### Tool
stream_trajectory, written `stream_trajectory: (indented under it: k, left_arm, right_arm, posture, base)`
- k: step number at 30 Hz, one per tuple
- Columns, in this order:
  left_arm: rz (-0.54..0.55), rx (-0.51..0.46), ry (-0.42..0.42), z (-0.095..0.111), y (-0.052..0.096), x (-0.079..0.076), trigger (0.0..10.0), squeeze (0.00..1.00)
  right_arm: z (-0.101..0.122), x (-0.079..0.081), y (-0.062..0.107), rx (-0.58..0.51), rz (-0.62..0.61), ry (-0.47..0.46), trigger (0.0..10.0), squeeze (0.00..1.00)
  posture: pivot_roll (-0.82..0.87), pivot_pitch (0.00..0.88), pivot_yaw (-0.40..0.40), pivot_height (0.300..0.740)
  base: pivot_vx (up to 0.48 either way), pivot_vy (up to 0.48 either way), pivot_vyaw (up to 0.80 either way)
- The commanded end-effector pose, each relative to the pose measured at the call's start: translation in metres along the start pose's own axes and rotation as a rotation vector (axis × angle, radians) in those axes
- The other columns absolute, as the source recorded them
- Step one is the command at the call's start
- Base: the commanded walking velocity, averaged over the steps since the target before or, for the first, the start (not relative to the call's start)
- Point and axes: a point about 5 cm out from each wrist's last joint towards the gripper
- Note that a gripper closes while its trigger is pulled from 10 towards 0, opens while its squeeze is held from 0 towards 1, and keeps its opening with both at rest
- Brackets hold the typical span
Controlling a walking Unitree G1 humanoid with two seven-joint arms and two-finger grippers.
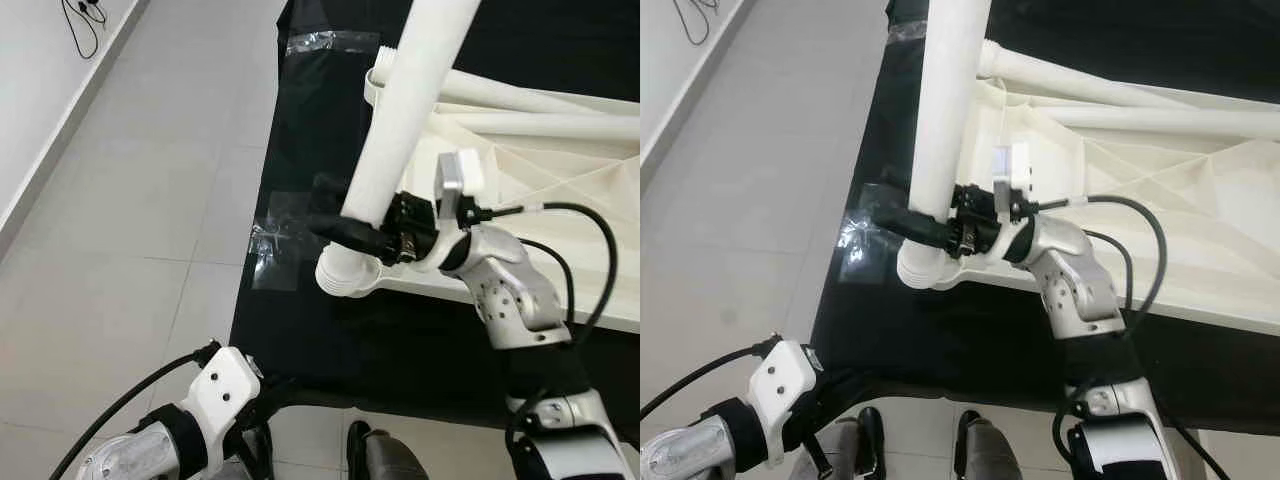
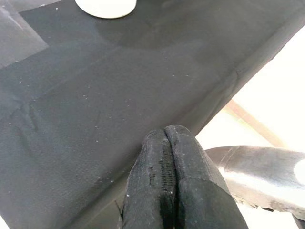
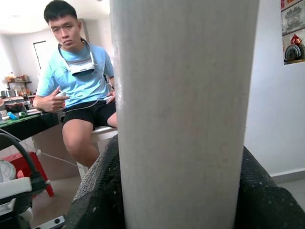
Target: Building children table
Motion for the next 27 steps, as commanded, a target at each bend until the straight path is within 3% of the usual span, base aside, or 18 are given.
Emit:
stream_trajectory:
  k: [1,13,27]
  left_arm:
    - [-0.016,0.036,0.008,-0.003,0.006,-0.003,10.0,0.00]
    - [-0.016,0.058,0.009,-0.001,0.015,-0.005,10.0,0.00]
    - [-0.018,0.065,0.007,-0.001,0.015,-0.004,10.0,0.00]
  right_arm:
    - [-0.016,-0.004,-0.001,0.039,0.006,-0.056,10.0,0.00]
    - [-0.004,-0.012,0.014,0.103,0.068,0.019,10.0,0.00]
    - [-0.001,-0.011,0.025,0.213,0.143,0.063,10.0,0.00]
  posture:
    - [0.15,0.346,0.019,0.740]
    - [0.18,0.370,0.034,0.740]
    - [0.17,0.367,0.032,0.740]
  base:
    - [0.000,0.000,0.00]
    - [0.000,0.000,0.00]
    - [0.000,0.000,0.00]
Point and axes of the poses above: a point about 5 cm out from each wrist's last joint towards the gripper, its own y axis pointing back from the gripper into the wrist, its own z axis along the axis of the wrist's last joint, x = y × z, and after that the axes turned 7 degrees about -y, right-handed
